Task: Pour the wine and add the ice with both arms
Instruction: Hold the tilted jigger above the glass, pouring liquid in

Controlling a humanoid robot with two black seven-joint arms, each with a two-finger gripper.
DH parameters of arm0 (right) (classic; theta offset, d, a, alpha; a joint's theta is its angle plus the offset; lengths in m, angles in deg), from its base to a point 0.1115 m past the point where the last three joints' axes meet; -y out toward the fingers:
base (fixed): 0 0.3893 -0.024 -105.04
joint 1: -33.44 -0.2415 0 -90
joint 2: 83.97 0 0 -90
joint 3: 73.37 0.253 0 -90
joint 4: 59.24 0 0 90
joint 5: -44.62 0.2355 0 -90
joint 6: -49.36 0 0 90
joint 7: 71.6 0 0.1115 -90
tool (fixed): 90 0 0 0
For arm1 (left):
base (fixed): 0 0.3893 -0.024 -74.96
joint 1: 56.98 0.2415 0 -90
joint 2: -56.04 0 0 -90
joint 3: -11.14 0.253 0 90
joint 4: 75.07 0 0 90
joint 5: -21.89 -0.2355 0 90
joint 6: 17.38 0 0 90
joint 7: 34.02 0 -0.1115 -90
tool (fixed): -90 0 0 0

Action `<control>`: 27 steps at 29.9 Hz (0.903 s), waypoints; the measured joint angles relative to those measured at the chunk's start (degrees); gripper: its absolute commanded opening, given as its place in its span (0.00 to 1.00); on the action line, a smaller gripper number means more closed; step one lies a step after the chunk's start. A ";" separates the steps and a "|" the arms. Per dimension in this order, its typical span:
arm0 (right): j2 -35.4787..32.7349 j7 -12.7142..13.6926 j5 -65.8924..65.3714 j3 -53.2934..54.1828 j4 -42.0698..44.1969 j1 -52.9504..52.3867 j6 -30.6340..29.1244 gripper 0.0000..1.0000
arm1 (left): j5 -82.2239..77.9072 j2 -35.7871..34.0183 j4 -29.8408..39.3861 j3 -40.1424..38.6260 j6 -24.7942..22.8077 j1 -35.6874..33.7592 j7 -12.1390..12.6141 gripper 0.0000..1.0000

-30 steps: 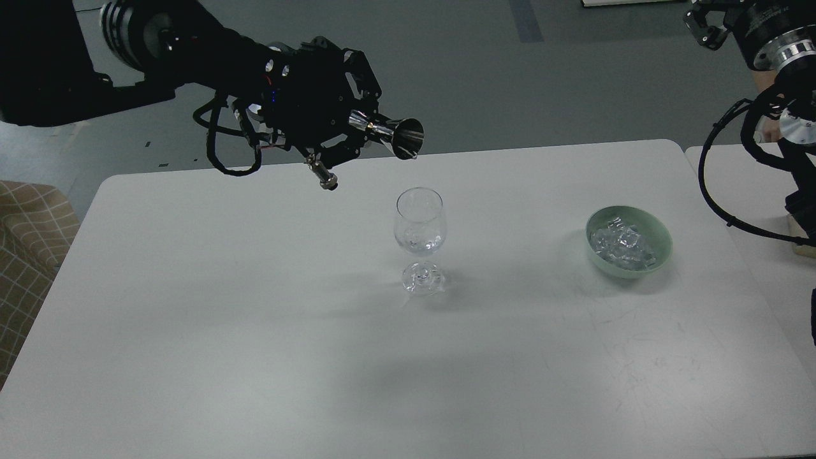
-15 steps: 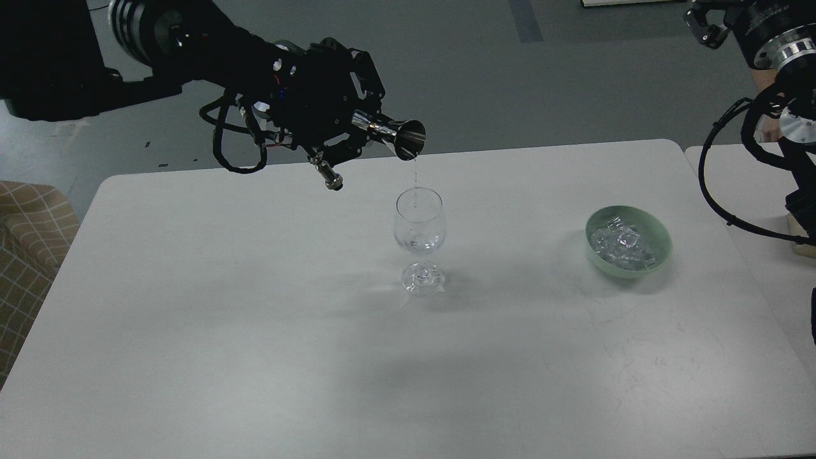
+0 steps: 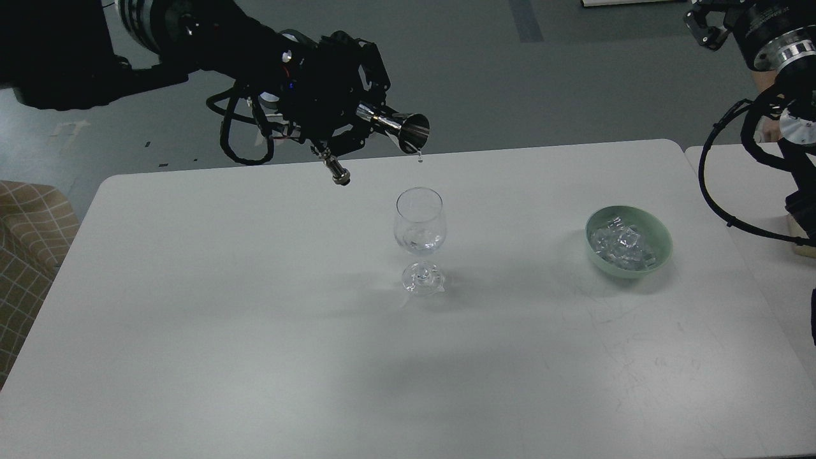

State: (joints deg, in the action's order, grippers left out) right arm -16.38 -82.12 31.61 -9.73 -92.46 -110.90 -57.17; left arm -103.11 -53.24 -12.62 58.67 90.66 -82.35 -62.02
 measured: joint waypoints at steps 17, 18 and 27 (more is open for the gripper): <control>0.00 0.05 0.00 0.70 -0.08 -0.13 -0.08 1.00 | 0.00 2.11 -0.23 1.86 0.04 -2.38 0.00 0.20; 0.00 0.05 0.00 0.70 -0.09 -0.16 -0.11 1.00 | 0.00 2.17 -0.23 2.08 0.04 -2.43 0.00 0.20; -0.16 0.07 -0.01 0.71 -0.10 -0.16 -0.19 1.00 | 0.00 1.95 -0.23 3.14 0.03 -2.42 0.00 0.20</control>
State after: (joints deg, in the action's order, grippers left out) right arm -16.55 -82.05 31.61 -9.02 -92.56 -111.06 -57.35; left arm -103.11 -51.29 -12.85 61.81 90.69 -84.78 -62.02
